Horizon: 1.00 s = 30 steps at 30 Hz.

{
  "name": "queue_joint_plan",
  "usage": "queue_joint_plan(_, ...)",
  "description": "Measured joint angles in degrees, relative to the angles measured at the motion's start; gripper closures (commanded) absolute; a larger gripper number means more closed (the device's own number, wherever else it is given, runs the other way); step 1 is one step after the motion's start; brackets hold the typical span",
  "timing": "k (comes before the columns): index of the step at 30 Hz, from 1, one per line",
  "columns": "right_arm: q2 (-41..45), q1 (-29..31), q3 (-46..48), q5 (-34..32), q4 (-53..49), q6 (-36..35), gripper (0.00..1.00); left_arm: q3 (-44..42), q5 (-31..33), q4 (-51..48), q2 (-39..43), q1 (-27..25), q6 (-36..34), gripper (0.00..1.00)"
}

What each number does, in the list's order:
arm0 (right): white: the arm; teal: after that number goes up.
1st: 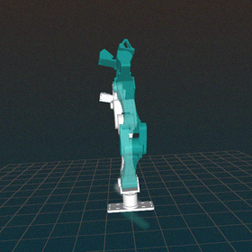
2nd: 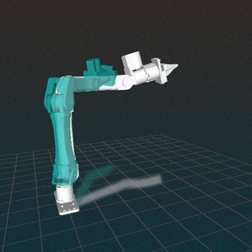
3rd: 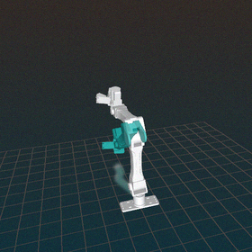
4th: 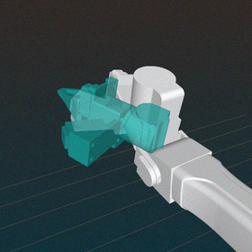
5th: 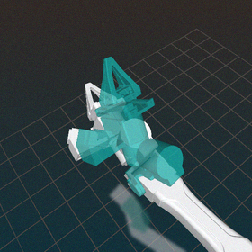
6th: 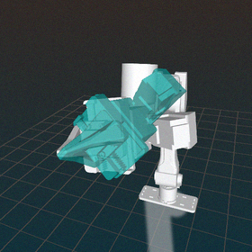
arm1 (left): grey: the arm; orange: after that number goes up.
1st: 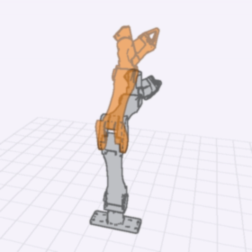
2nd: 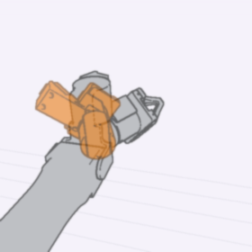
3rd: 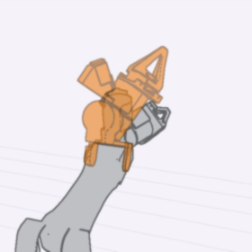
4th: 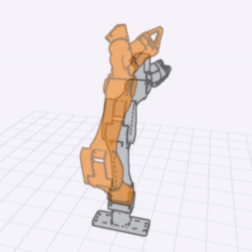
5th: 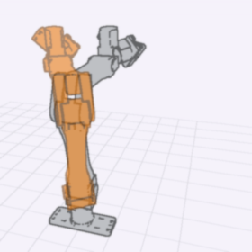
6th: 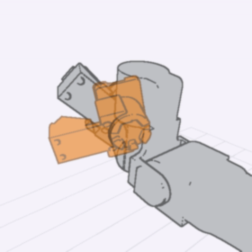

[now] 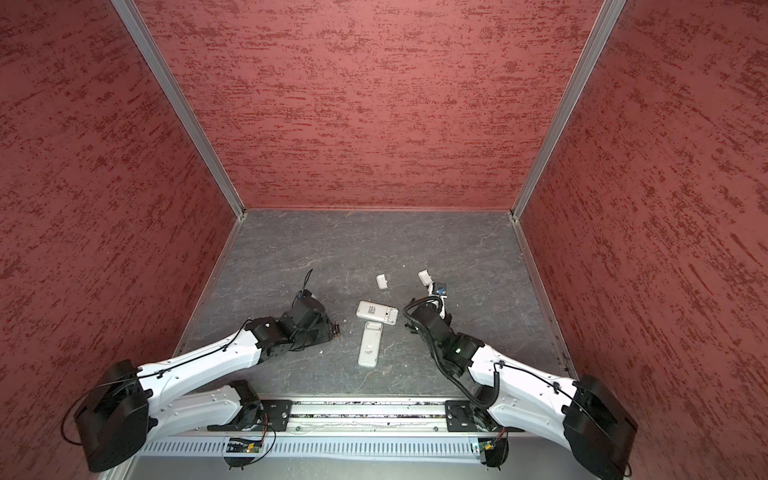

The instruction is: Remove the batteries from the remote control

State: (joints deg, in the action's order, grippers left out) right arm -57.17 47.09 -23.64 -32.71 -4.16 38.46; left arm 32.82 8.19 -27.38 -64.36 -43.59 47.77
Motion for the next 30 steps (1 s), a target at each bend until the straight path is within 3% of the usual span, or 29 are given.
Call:
queue_joint_plan(9,-5.49,-17.07,1.2,1.95,0.68,-0.15,1.0,3.96,-0.22,-1.38,1.49,4.66,-4.15,0.4)
queue_joint_plan(17,-12.63,-20.81,0.96,4.72,3.87,1.25,0.99,8.04,-2.01,-2.51,2.34,10.78,-8.35,0.37)
queue_joint_plan(22,-13.38,-20.98,0.96,5.18,4.85,3.52,0.82,9.64,-3.65,-2.56,1.92,15.06,-10.93,0.36)
queue_joint_plan(27,-14.38,-21.07,1.27,7.04,4.74,5.95,0.54,10.27,-4.9,-2.19,1.33,17.62,-12.68,0.35)
queue_joint_plan(30,-14.58,-21.07,2.1,8.22,4.46,6.75,0.47,10.71,-5.44,-2.12,0.87,19.08,-13.46,0.34)
